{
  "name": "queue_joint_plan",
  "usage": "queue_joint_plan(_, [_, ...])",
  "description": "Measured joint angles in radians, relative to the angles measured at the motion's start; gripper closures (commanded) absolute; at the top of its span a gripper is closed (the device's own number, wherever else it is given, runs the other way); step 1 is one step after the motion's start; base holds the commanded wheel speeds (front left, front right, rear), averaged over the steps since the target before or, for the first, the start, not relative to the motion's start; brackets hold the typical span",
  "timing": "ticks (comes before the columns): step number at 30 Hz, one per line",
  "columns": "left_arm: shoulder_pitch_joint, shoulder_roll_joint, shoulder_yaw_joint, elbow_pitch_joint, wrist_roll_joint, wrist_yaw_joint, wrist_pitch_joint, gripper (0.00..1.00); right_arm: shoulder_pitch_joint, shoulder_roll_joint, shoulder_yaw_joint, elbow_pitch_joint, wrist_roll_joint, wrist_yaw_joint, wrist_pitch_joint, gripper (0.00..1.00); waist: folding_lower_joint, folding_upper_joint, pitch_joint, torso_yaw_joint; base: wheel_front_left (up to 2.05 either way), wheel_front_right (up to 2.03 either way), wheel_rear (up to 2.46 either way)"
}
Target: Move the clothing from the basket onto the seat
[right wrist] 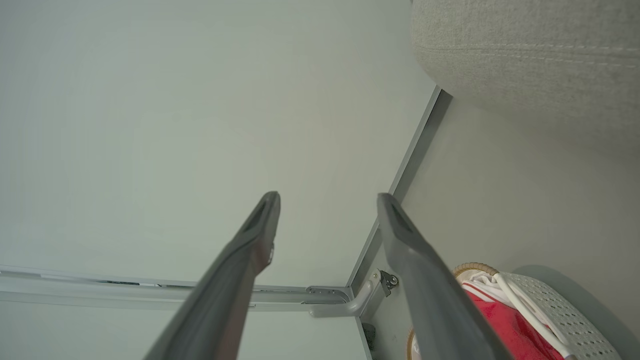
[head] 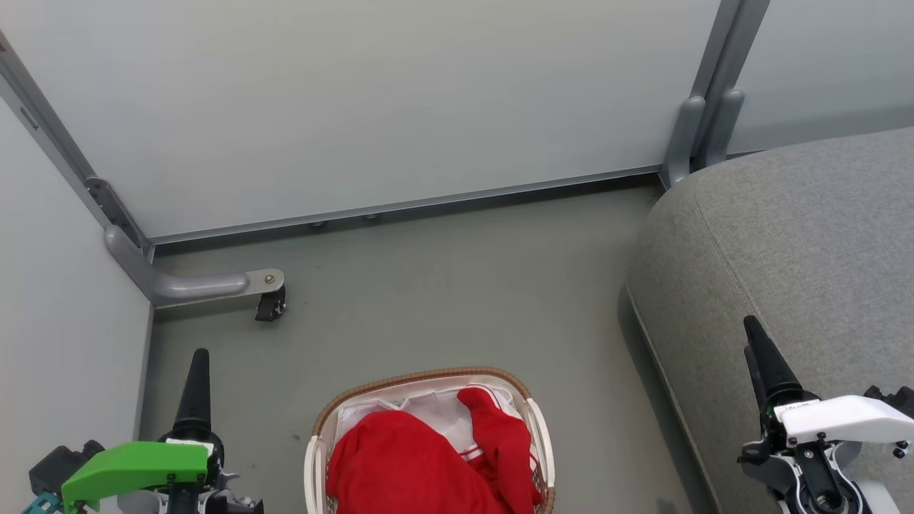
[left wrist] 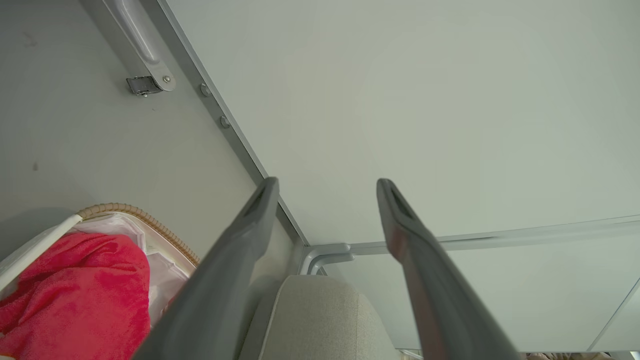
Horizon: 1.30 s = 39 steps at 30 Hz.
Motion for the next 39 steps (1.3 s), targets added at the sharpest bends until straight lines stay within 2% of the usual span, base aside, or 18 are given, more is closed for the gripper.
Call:
queue_joint_plan(15, [-0.001, 0.003, -0.033, 0.022, 0.312, 0.005, -0.060, 0.00, -0.018, -0.025, 0.062, -0.004, -0.284, 0.000, -0.061, 0.00, 0.0000, 0.0000, 0.003, -0.001, 0.00, 0.00, 0.00])
queue_joint_plan(20, [-0.001, 0.010, -0.054, 0.028, 0.419, 0.021, -0.082, 0.00, -0.022, -0.037, 0.084, 0.001, -0.379, 0.000, -0.083, 0.00, 0.0000, 0.0000, 0.002, -0.002, 0.00, 0.00, 0.00])
queue_joint_plan(39, [-0.009, 0.045, -0.135, 0.045, 0.678, 0.080, -0.144, 0.00, -0.038, -0.048, 0.115, 0.031, -0.658, 0.000, -0.144, 0.00, 0.0000, 0.0000, 0.003, -0.001, 0.00, 0.00, 0.00])
